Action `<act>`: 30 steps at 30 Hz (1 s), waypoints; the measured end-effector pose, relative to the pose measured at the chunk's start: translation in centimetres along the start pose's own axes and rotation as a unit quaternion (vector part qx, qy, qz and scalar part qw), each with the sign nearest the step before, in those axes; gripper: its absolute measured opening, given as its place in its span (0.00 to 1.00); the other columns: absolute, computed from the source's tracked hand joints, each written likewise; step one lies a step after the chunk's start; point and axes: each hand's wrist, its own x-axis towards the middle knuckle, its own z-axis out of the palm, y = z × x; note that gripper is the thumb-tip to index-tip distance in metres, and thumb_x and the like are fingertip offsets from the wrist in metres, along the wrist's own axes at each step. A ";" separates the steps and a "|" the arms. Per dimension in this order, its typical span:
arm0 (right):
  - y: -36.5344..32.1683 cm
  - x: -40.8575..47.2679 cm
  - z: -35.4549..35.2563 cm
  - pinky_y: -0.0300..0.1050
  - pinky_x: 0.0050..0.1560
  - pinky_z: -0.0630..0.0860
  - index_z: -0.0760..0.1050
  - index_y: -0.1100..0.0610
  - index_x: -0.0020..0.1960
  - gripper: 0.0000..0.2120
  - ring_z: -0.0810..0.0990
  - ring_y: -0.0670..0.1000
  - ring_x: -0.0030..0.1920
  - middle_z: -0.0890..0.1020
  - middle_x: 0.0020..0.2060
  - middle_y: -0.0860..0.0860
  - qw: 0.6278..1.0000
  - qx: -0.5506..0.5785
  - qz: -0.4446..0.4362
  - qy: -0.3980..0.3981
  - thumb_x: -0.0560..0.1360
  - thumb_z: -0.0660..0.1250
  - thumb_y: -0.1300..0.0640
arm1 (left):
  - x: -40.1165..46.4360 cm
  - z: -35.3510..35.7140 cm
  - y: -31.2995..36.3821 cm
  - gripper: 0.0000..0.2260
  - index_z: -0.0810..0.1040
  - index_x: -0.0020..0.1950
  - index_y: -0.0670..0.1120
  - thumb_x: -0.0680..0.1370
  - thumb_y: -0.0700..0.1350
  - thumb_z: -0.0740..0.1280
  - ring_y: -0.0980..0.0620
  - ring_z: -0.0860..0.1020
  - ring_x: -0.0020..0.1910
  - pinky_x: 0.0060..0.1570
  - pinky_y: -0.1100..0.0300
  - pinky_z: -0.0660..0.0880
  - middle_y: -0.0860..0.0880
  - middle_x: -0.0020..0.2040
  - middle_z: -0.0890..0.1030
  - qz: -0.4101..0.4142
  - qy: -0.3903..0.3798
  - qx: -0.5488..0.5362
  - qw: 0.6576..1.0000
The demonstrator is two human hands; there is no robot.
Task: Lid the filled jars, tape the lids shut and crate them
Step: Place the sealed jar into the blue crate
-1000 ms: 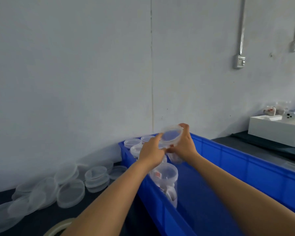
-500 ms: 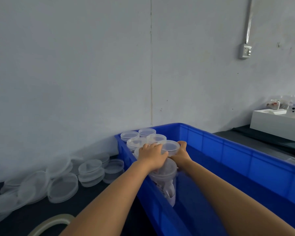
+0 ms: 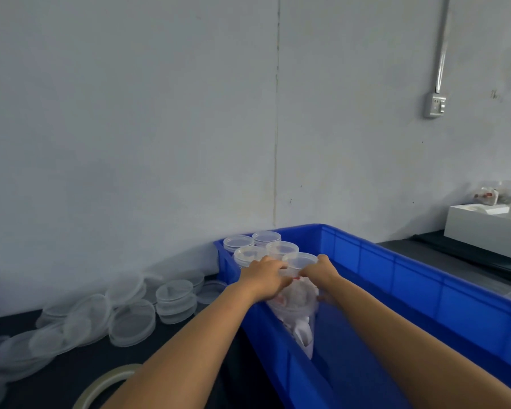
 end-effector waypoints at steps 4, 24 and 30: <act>-1.6 -3.5 1.4 0.51 0.56 0.73 0.57 0.61 0.74 0.25 0.73 0.59 0.57 0.67 0.67 0.61 0.999 -0.012 -0.037 0.023 0.79 0.58 0.63 | -3.4 -2.1 -1.7 0.17 0.75 0.67 0.49 0.79 0.50 0.63 0.47 0.73 0.66 0.67 0.50 0.67 0.49 0.69 0.74 -0.032 -0.004 -0.068 0.997; -3.9 -26.3 23.5 0.43 0.50 0.74 0.73 0.55 0.52 0.11 0.78 0.51 0.50 0.78 0.48 0.52 0.924 0.059 -0.258 -0.274 0.76 0.60 0.68 | -32.4 -5.9 -15.8 0.06 0.82 0.54 0.52 0.79 0.45 0.67 0.60 0.80 0.49 0.49 0.66 0.74 0.55 0.49 0.83 -0.230 0.257 -0.248 0.905; -4.2 -30.4 28.3 0.33 0.43 0.71 0.76 0.58 0.53 0.11 0.78 0.46 0.48 0.81 0.51 0.53 0.888 0.063 -0.274 -0.364 0.75 0.61 0.69 | -37.6 -8.8 -19.2 0.05 0.80 0.50 0.56 0.79 0.51 0.64 0.57 0.79 0.48 0.45 0.58 0.74 0.56 0.50 0.82 -0.338 0.275 -0.056 0.898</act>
